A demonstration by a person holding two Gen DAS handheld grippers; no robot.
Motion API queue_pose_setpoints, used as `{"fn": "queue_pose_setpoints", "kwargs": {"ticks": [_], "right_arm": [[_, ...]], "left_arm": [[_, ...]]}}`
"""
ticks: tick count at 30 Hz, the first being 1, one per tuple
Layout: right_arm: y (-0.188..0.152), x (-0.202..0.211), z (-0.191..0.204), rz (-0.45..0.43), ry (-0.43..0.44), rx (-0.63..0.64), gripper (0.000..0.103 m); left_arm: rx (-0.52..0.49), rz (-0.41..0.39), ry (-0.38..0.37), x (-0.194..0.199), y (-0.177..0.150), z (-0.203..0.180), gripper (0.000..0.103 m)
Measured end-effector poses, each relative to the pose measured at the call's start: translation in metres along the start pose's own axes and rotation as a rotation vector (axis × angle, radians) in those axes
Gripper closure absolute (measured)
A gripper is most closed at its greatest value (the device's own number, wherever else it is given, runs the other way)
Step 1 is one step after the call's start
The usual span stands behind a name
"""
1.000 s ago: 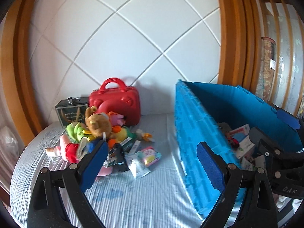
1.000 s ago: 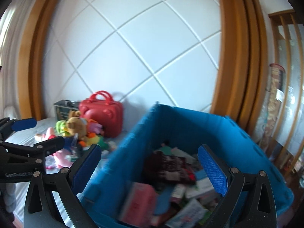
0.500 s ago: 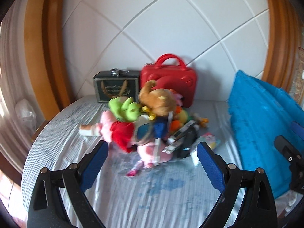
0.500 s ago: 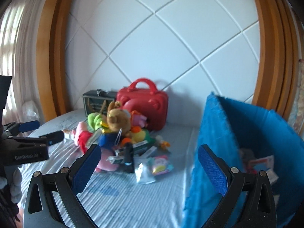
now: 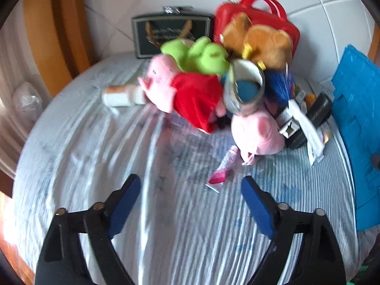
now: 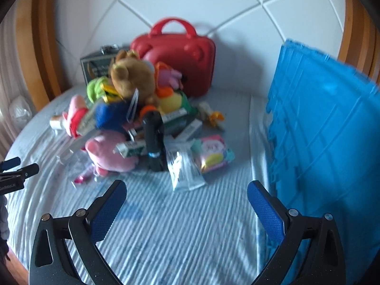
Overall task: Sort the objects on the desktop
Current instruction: 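Grasp pink-white tube with left gripper while right gripper grasps white wipes packet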
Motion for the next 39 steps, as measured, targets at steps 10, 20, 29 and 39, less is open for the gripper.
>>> {"fn": "queue_pose_setpoints", "kwargs": {"ticks": [10, 20, 29, 39], "right_arm": [[-0.017, -0.098, -0.014, 0.146, 0.016, -0.075, 0.0], [-0.02, -0.165, -0.013, 0.241, 0.048, -0.063, 0.0], [-0.021, -0.175, -0.002, 0.244, 0.037, -0.021, 0.047], [-0.032, -0.102, 0.003, 0.2, 0.075, -0.055, 0.052]], "left_arm": [[-0.078, 0.13, -0.054, -0.091, -0.014, -0.031, 0.037], [-0.131, 0.167, -0.048, -0.117, -0.015, -0.048, 0.044], [-0.124, 0.18, -0.089, -0.11, -0.019, -0.051, 0.085], [-0.092, 0.089, -0.116, -0.044, -0.026, -0.048, 0.085]]}}
Point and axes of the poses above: each gripper's, at about its wrist camera, not at the fingertips, and x roughly against the way its jaws point, z to its left, y to its top, the point moved 1 cm from there along -x, roughly the way its jaws point, and after that the axes turned 8 degrees about -z, right-handed, at the moved point
